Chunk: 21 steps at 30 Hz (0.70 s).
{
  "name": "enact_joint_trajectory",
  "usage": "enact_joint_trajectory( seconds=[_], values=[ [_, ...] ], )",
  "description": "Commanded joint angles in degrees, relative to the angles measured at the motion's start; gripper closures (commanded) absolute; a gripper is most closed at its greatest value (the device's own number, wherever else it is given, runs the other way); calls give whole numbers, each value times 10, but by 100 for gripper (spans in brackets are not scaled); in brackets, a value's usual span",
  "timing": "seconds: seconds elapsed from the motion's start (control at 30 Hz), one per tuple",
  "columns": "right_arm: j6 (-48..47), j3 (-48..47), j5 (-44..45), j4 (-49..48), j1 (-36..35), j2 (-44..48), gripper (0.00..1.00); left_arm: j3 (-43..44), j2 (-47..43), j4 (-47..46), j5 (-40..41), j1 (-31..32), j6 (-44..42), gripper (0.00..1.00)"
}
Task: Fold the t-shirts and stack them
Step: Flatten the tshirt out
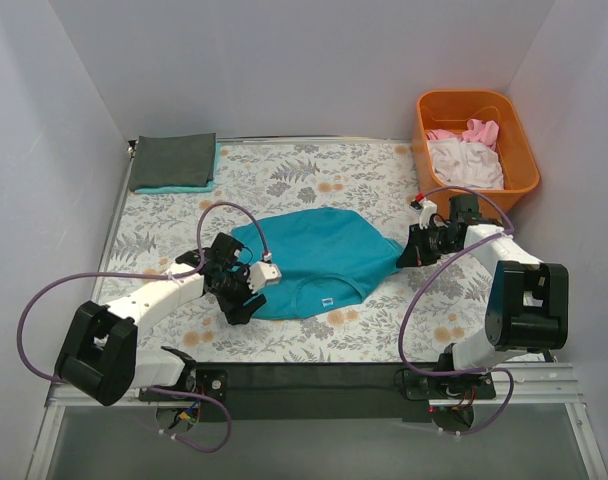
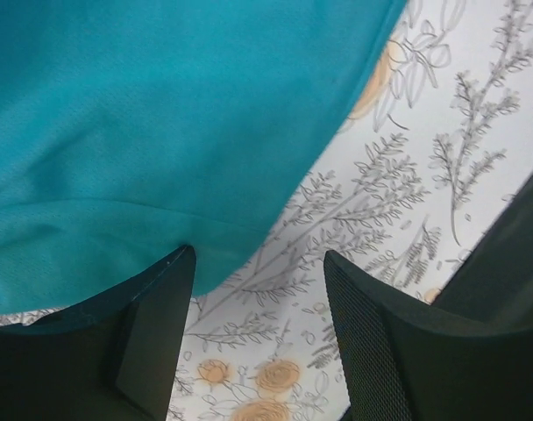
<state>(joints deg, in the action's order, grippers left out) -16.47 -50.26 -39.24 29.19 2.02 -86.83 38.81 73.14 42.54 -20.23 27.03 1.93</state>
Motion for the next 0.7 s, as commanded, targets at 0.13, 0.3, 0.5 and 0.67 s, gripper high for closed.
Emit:
enact_joint_trajectory(
  seconds=[0.13,0.3,0.5,0.67],
  values=[
    [9,-48,-46,7,0,5,99,-48,31,-119,89,35,-14,65],
    [8,-78,-56,8,2,15,99,-18,9,-113,103,33,15,100],
    [9,-173,-79,9,17,51,99,152,-34,-54,52,-31,72,100],
    [27,-293,-95,7,40,80,99,331,-20,-37,-4,-118,133,100]
  ],
)
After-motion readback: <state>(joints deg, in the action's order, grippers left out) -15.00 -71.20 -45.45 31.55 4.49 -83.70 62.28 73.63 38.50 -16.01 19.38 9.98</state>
